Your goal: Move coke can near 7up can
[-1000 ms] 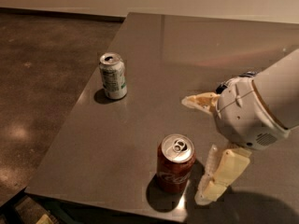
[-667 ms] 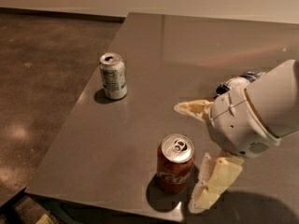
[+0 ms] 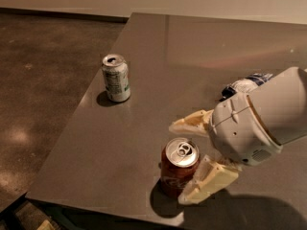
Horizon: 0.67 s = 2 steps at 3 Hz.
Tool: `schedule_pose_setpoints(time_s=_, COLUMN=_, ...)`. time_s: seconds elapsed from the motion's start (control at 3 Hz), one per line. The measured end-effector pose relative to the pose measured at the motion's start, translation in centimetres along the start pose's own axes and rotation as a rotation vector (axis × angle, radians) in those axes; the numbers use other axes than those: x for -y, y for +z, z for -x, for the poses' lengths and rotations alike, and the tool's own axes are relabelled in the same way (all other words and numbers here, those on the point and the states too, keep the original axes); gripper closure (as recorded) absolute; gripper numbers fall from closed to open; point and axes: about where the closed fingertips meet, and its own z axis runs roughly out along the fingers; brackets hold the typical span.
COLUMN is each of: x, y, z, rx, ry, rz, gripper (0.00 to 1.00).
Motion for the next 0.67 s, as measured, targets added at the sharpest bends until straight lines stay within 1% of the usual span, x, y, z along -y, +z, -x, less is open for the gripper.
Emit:
schedule_pose_setpoints(time_s=0.33, x=-0.01, y=0.01, z=0.27, rx=0.013, ry=-0.003, rz=0.008, gripper=0.48)
schedule_pose_setpoints(time_s=0.67, x=0.77, y=-0.57, z=0.64, rx=0.001, ry=0.006, rz=-0.011, gripper=0.72)
